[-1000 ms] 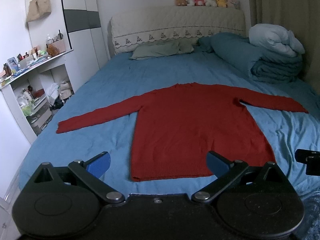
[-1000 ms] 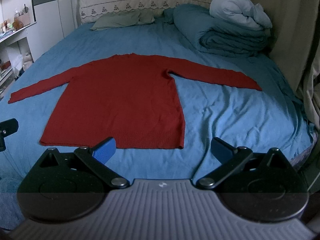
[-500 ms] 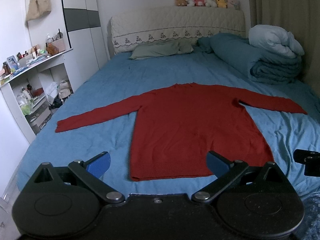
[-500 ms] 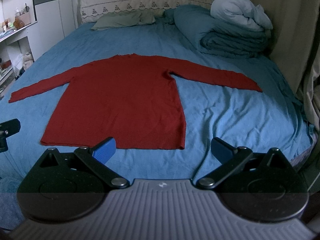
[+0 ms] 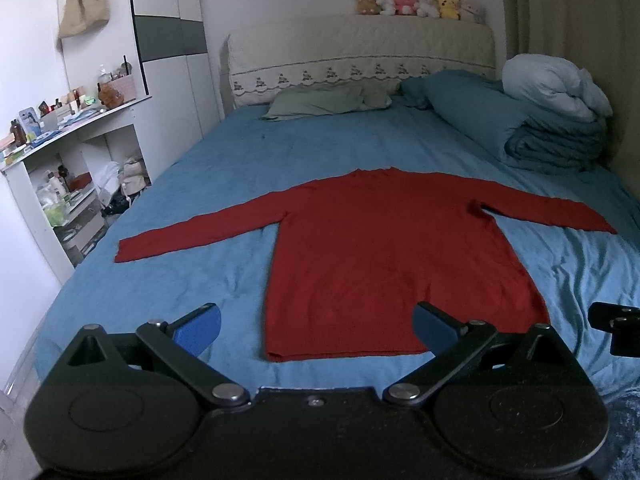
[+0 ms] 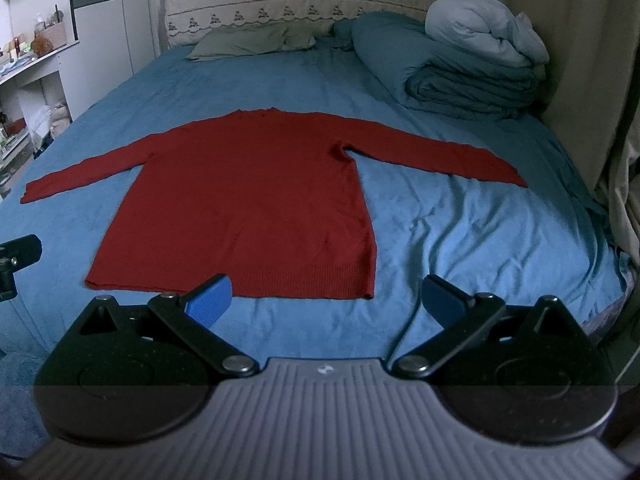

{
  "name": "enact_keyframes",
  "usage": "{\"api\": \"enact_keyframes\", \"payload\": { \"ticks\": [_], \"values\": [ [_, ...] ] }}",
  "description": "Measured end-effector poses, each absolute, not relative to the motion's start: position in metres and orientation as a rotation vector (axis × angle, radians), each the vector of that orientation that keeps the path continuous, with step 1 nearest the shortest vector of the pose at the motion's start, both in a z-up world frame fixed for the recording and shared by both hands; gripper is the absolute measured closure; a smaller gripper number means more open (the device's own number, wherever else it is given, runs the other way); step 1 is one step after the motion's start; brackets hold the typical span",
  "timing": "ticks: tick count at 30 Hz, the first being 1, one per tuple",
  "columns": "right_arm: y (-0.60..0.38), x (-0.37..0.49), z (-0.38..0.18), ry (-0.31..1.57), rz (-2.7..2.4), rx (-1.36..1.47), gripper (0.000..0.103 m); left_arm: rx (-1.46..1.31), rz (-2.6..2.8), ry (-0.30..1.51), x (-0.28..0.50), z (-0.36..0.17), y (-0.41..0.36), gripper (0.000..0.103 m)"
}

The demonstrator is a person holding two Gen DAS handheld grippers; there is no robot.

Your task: Fold small clothes

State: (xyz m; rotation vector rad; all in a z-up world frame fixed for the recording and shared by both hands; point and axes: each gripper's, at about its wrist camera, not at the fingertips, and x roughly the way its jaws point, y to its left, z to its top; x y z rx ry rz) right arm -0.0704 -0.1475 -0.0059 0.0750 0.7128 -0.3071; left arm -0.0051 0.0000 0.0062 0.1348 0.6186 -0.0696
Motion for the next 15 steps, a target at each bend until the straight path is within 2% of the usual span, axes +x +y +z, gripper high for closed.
{"api": "enact_keyframes", "payload": {
  "ticks": [15],
  "values": [
    [-0.1471,-0.0710,-0.0077,0.715,-0.304,0.075,0.000,0.133,-0.068,0.618,-0.0062,0.0068,0.0026,0.000]
  ]
}}
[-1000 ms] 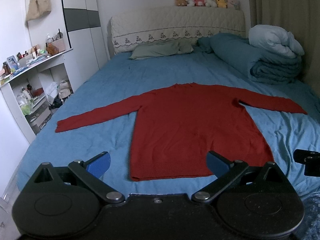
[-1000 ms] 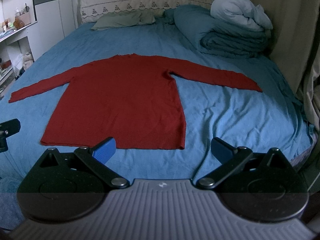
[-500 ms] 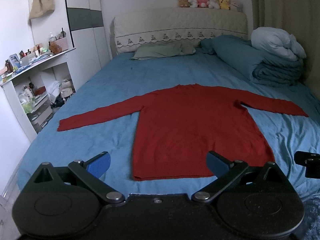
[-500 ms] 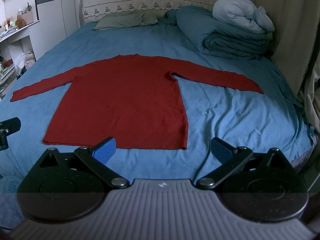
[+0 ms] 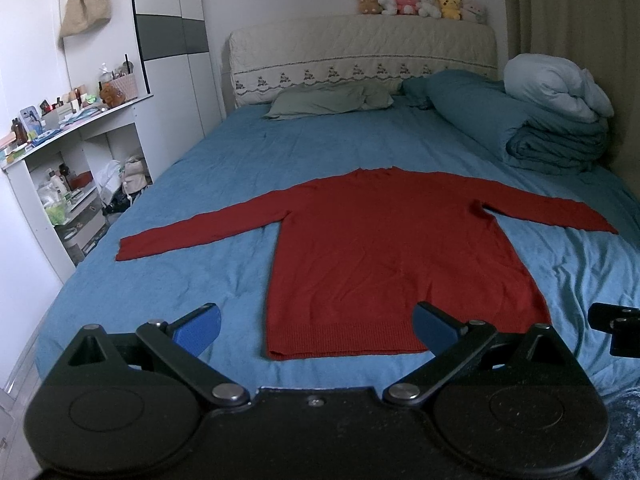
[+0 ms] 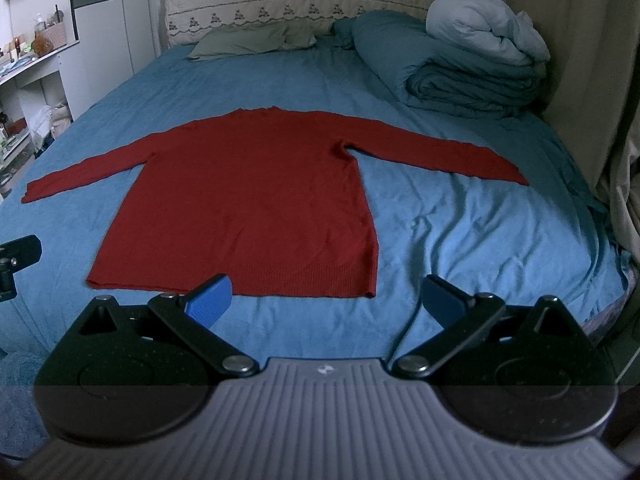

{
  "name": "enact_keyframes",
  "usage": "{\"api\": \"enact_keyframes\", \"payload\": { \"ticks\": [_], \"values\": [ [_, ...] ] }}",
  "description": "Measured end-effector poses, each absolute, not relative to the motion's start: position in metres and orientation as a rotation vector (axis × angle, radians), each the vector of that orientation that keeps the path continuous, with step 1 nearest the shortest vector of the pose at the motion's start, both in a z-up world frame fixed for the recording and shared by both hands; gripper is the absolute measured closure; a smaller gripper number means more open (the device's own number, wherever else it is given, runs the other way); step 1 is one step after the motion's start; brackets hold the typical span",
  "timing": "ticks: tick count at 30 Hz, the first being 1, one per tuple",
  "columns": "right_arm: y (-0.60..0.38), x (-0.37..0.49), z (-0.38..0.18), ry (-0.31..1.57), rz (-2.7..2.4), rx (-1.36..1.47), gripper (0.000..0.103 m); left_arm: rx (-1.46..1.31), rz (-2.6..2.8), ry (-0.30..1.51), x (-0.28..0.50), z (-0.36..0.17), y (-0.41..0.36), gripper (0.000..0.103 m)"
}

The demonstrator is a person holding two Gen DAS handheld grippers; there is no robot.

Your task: Fold small clothes

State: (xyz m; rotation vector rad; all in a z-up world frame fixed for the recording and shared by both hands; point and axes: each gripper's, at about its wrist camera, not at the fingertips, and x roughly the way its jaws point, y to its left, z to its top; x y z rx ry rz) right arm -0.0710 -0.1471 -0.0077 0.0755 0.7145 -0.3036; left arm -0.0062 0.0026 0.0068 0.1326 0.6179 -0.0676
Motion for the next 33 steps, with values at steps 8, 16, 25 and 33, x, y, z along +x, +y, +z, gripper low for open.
{"api": "enact_keyframes", "payload": {
  "ticks": [8,16,25,33],
  "values": [
    [-0.147,-0.071,-0.007,0.715,-0.303,0.076,0.000,0.133,-0.066,0.618,-0.006,0.007,0.002,0.000],
    [-0.147,-0.071,-0.006,0.715,-0.301,0.078,0.000,0.133,-0.067,0.619,-0.006,0.007,0.002,0.000],
    [-0.141,-0.071,-0.004,0.712,-0.288,0.078,0.000,0.128,-0.058,0.617,-0.008,0.011,0.006,0.000],
    [-0.161,-0.067,0.012,0.697,-0.294,0.126,0.000,0.167,-0.126,0.586,0.011,0.032,-0.021,0.000]
  ]
}}
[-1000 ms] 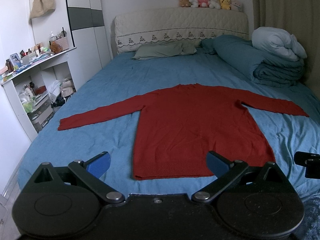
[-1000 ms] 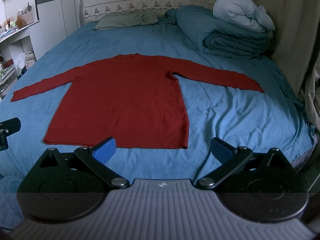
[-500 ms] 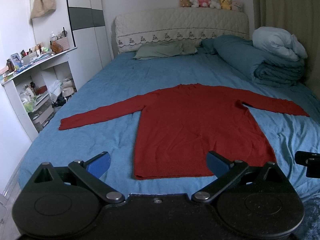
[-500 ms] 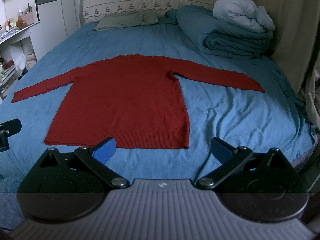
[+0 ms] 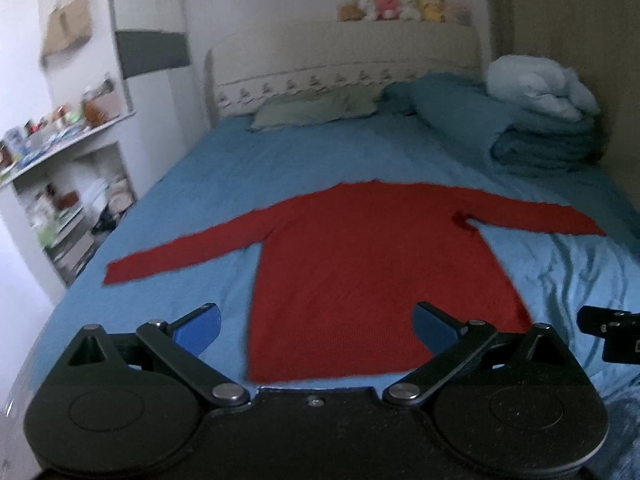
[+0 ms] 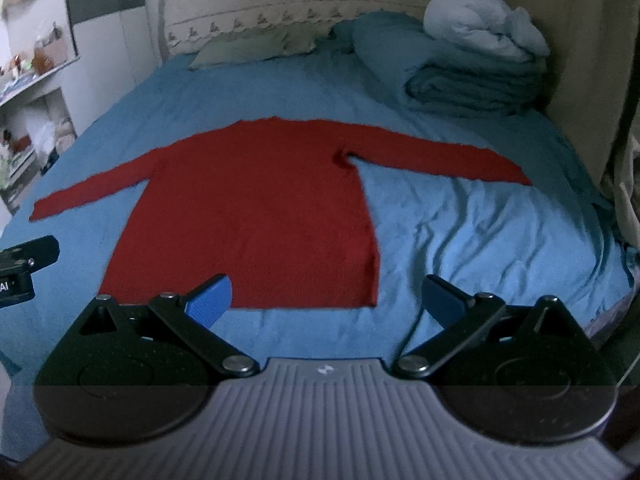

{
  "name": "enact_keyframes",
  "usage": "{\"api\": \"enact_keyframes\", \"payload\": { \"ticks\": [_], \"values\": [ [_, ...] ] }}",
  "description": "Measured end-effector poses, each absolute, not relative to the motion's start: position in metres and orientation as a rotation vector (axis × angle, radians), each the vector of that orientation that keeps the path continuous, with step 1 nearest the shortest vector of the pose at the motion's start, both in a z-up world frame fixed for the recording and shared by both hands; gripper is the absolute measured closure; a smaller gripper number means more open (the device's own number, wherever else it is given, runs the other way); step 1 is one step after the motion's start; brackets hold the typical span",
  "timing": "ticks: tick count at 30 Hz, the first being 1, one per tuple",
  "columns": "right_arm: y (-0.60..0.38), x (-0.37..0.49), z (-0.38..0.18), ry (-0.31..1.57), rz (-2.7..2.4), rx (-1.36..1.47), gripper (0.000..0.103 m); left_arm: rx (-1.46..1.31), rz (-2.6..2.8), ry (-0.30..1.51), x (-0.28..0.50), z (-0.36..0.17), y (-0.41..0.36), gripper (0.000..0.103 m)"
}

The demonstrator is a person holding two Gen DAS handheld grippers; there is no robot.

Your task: Fold small clothes

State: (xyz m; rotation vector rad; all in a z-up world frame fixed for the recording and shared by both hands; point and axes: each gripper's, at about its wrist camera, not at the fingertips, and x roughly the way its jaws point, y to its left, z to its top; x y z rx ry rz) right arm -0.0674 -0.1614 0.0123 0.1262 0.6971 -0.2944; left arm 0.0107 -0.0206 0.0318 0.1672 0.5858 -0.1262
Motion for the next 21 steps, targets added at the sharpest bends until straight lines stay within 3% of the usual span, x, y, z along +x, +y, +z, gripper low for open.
{"api": "enact_keyframes", "payload": {
  "ticks": [12,21],
  "values": [
    [-0.291,0.008,0.041,0.606,-0.476,0.160,0.000,0.181,-0.330,0.514,0.142,0.055,-0.147,0.000],
    [-0.420,0.086,-0.015,0.549,-0.609,0.268,0.000,0.085,-0.406,0.606,0.285,0.011,-0.226,0.000]
  ]
}}
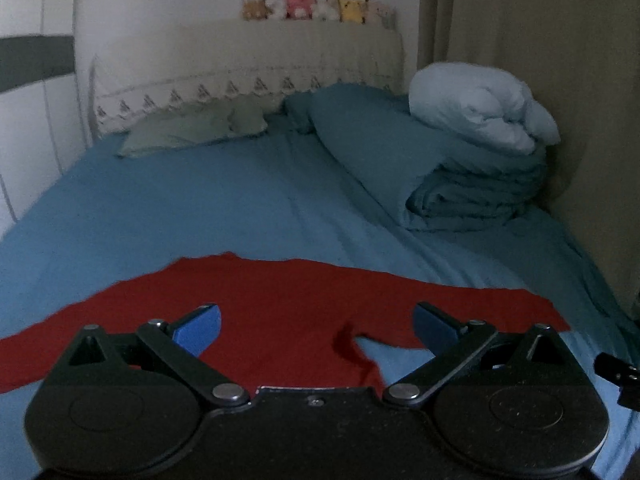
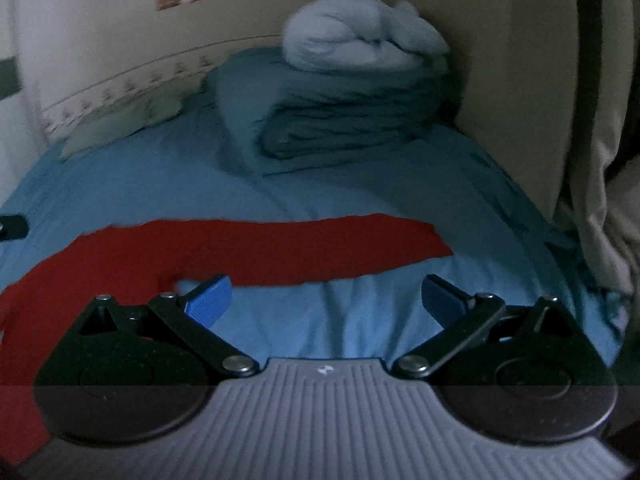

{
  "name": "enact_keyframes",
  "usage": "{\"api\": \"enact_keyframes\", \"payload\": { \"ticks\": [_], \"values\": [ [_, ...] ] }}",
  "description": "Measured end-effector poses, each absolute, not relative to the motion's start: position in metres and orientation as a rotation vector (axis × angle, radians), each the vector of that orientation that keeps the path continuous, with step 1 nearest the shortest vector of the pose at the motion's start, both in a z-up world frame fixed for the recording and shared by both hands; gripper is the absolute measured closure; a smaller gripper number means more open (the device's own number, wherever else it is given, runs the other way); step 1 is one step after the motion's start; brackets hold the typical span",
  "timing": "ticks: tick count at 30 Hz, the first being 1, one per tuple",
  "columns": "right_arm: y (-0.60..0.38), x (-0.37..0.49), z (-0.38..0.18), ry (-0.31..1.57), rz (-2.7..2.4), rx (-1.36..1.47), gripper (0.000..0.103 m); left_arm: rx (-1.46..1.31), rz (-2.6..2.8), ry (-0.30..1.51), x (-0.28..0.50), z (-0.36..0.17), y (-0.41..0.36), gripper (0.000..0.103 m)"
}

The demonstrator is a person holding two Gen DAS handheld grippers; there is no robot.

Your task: Fold small clothes

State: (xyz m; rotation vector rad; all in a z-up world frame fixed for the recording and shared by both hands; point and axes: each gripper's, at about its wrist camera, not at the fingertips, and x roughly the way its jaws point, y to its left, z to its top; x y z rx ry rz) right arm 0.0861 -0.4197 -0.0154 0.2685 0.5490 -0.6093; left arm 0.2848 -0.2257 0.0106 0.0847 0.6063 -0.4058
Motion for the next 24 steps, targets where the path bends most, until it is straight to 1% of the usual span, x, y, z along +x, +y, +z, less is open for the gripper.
{"api": "enact_keyframes", "payload": {
  "ticks": [6,12,14,15,16,20,22,23,24],
  "values": [
    [-0.503,0.133,-0.096,0.526,-0.701,0.339,0.000,0.105,-0.405,0.731,0.366,-0.052,-0.267,0.000],
    [-0.553,0.167,-0.160,0.516,-0.738,0.350,0.000,0.162,-0.360,0.803,0.421,-0.112,-0.292,0.001],
    [-0.564,0.177,-0.176,0.513,-0.754,0.366,0.000,0.161,-0.350,0.831,0.433,-0.127,-0.297,0.003],
    [-0.569,0.182,-0.183,0.514,-0.770,0.379,0.001,0.159,-0.344,0.842,0.438,-0.134,-0.299,0.005],
    [-0.573,0.185,-0.188,0.512,-0.782,0.402,0.002,0.160,-0.343,0.848,0.441,-0.140,-0.300,0.006],
    [-0.585,0.193,-0.204,0.471,-0.836,0.470,0.014,0.185,-0.316,0.876,0.452,-0.162,-0.309,0.006],
    [-0.590,0.198,-0.205,0.455,-0.860,0.482,0.027,0.173,-0.313,0.892,0.459,-0.170,-0.311,0.006],
    [-0.593,0.200,-0.205,0.451,-0.873,0.489,0.036,0.165,-0.311,0.897,0.461,-0.173,-0.312,0.006],
    [-0.596,0.203,-0.205,0.453,-0.883,0.496,0.051,0.160,-0.307,0.902,0.463,-0.175,-0.312,0.005]
  ]
}}
